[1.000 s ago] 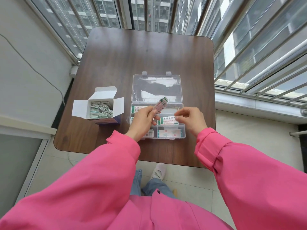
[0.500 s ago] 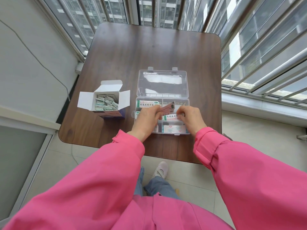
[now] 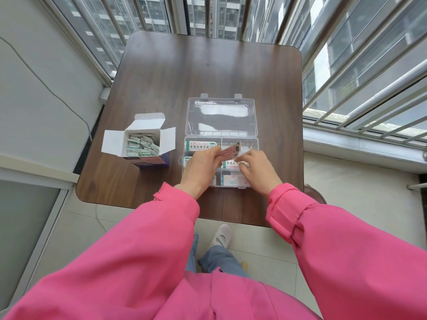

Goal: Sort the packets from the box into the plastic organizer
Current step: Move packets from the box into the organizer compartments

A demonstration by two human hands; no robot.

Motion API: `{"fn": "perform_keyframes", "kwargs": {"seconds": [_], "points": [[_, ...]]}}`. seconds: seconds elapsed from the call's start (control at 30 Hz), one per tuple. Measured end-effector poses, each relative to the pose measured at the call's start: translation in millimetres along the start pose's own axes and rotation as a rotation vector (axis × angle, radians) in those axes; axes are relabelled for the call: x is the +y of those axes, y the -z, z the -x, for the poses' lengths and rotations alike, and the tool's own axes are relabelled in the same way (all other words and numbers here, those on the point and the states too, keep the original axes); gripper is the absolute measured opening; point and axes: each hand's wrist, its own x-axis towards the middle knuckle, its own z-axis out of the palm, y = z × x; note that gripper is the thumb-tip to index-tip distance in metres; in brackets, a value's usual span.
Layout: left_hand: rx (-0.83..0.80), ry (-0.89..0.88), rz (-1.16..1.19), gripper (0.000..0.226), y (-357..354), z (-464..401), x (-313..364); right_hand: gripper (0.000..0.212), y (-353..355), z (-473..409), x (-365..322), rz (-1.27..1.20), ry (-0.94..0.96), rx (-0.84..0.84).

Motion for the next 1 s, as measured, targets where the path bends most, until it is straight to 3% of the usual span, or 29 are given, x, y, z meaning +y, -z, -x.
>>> {"fn": "perform_keyframes", "kwargs": {"seconds": [0.1, 0.2, 0.53, 0.83, 1.0], "points": [[0.001, 0.046, 0.13, 0.016, 2.0, -2.8, 2.6, 0.025, 9.7, 1.6, -6.0, -0.476, -0.137, 0.075], [-0.028, 0.067, 0.215, 0.016, 6.0, -3.9, 7.4, 0.011, 19.0, 2.1, -10.6, -0.731, -0.196, 0.075], [-0.167, 0.084, 0.433, 0.032, 13.0, -6.9, 9.3, 0.01, 28.7, 7.0, -22.5, -0.894, -0.215, 0.173], [-0.029, -0.025, 0.387, 0.016, 20.7, -3.4, -5.0, 0.015, 14.7, 11.2, -32.1, -0.983, -0.161, 0.281], [-0.009, -0.081, 0.513, 0.013, 14.6, -4.1, -10.2, 0.016, 4.6, 13.7, -30.3, -0.987, -0.132, 0.376]]}}
